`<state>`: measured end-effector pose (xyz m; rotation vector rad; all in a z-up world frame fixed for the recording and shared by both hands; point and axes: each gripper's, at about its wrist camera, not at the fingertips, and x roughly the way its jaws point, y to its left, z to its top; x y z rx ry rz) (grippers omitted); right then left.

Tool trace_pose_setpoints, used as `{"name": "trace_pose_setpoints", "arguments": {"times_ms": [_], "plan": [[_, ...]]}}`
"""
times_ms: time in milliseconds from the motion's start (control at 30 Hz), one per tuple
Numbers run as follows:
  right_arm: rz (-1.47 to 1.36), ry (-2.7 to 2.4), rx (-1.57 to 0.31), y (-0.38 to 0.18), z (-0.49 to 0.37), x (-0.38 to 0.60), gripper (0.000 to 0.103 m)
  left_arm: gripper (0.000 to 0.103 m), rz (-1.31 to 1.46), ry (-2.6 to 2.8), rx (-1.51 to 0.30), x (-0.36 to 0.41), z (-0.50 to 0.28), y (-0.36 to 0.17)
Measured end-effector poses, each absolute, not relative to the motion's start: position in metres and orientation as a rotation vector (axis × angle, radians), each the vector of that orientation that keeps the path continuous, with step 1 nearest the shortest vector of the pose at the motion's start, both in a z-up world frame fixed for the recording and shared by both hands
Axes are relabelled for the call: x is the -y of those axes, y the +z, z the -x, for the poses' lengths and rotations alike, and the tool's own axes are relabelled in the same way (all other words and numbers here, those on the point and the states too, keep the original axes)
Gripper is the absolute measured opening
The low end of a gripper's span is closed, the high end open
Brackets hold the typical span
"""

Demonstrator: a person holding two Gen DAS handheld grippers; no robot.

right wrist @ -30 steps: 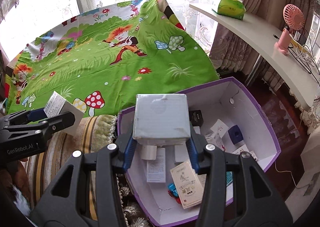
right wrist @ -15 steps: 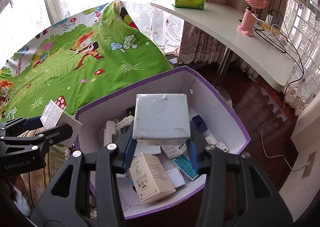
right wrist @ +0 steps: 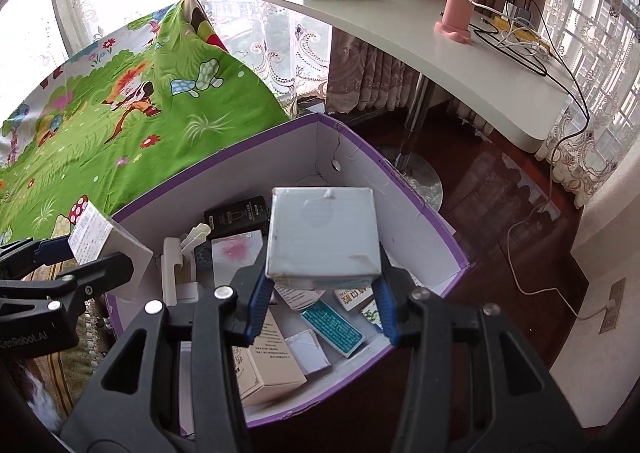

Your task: Organize rigid objects

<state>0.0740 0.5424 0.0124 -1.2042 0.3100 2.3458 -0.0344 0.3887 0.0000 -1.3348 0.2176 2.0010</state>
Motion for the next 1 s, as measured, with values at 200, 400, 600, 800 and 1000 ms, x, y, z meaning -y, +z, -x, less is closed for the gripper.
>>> {"name": "trace_pose_setpoints", "arguments": {"times_ms": [200, 400, 600, 800, 1000], "plan": [[1.212, 2.353, -0.338, 0.012, -0.076, -0.544, 0.059, 0.075, 1.361, 1.979, -0.207, -0.392, 0.037, -0.006], [1.217, 2.368, -0.314, 0.019, -0.083, -0.534, 0.073, 0.075, 1.356, 2.010, -0.212, -0.379, 0.034, -0.004], [1.226, 2.335, -0.256, 0.025, -0.097, -0.525, 0.078, 0.083, 1.332, 2.059, -0.254, -0.361, 0.018, 0.003], [1.235, 2.312, -0.218, 0.032, -0.110, -0.516, 0.085, 0.092, 1.327, 2.023, -0.175, -0.341, 0.005, 0.007], [1.198, 2.282, -0.228, 0.039, -0.119, -0.510, 0.086, 0.099, 1.360, 1.994, -0.176, -0.336, 0.002, 0.004]]}}
